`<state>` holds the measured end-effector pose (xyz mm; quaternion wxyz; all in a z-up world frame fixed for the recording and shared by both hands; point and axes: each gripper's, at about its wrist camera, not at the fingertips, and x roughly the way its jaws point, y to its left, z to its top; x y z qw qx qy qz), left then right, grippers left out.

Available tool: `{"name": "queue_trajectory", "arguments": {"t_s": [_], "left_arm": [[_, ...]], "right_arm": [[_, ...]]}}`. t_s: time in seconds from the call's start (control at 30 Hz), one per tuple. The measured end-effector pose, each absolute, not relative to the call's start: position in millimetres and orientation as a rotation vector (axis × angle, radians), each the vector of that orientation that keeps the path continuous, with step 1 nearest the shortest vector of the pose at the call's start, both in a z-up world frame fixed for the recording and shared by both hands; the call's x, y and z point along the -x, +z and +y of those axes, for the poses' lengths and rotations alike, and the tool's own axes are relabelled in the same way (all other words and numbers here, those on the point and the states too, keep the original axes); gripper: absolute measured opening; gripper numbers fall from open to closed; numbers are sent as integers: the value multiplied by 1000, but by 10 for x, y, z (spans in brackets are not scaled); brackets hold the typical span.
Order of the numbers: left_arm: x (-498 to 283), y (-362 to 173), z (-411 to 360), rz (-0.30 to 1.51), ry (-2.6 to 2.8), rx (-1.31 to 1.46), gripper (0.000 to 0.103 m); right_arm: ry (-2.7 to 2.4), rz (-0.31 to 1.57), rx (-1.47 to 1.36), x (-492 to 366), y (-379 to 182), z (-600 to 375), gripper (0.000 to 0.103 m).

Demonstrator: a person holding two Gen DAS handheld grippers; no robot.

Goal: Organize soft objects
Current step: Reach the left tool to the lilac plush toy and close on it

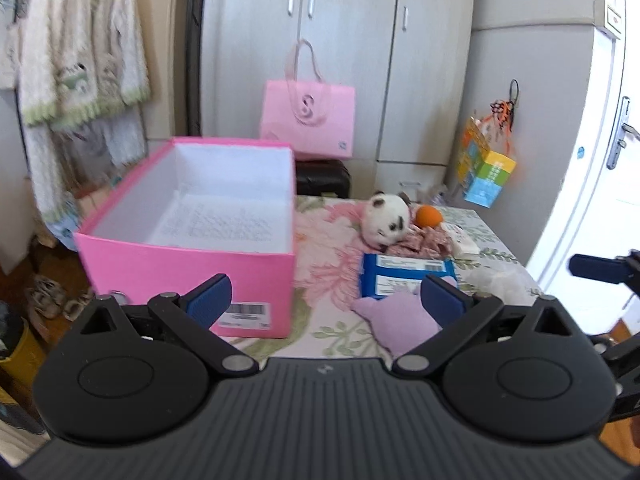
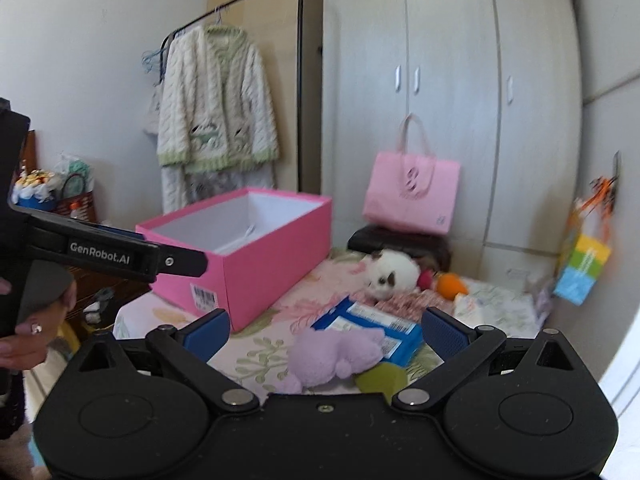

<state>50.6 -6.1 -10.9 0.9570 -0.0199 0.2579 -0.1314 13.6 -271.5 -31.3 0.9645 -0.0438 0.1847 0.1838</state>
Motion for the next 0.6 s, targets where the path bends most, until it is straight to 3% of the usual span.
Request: {"name": "queue_trajectory", "arguments": {"t_s": [0.43, 0.6], "left_arm": [[-1030, -590, -482, 702, -417, 44, 100], [-1215, -796, -581, 742, -462, 90, 95]], "right_arm": [[471, 560, 247, -807, -743, -2630, 95], [511, 593, 328, -943, -854, -2566, 93]]}}
